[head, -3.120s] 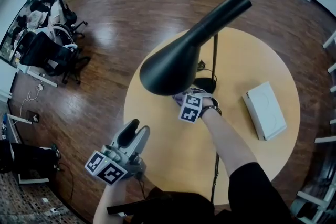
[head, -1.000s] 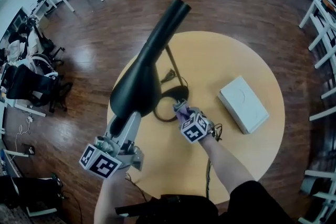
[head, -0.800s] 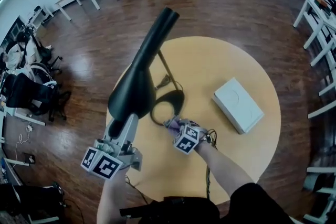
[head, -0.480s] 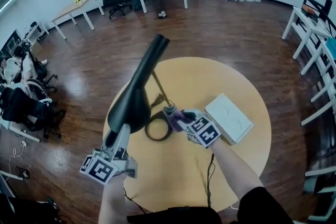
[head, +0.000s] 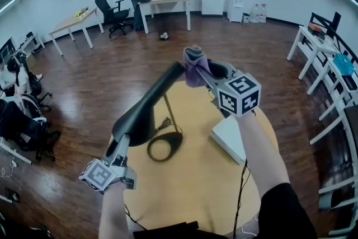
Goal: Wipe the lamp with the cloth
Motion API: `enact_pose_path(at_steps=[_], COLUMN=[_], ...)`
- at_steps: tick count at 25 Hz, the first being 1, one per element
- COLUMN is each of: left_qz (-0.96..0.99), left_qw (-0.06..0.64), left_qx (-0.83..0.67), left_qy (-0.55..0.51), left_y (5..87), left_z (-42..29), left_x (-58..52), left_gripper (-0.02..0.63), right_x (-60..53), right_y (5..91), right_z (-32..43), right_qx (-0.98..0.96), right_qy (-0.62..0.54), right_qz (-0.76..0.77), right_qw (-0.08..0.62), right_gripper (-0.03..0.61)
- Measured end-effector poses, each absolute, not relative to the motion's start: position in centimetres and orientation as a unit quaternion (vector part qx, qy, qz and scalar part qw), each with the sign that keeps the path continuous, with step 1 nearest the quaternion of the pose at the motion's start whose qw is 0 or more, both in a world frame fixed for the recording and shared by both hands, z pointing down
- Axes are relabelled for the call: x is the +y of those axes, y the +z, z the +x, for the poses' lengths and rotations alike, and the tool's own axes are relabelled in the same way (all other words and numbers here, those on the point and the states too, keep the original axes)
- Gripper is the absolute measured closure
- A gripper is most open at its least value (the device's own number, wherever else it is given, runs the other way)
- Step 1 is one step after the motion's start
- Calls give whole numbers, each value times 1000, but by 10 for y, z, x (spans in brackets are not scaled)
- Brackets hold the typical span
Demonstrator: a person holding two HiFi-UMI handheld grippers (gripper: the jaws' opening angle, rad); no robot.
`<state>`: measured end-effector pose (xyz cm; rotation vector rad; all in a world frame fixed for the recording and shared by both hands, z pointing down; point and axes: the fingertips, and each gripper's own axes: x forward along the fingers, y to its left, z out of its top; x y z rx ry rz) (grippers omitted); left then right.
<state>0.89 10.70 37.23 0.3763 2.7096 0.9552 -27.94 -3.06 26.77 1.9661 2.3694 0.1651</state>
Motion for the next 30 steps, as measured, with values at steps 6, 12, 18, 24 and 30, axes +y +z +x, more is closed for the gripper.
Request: enact_pose_path(at_steps=[6,12,18,24,30], left_qz=[99,70,57,55,57], left_qw=[96,78,71,74,73], left_qx=[933,940,939,942,944], left_qy=[333,325,331,324,317], left_y=[384,390,398,395,397], left_z=[6,-1,-5,-6,-5], left_x=[138,147,149,150,149], left_gripper=[367,368,360,362,362], right_x=[-20,-21,-22,-40,-44], right_y=[278,290,312,345,295], right_z=[-244,-237,-241,-253,-273], right_qx=[762,728,694,702,779], right_qy=[225,402,455,486,412], right_qz=[599,534,549,519,464], right_qw=[104,149,97,48,86], right_gripper=[488,488,488,488,488])
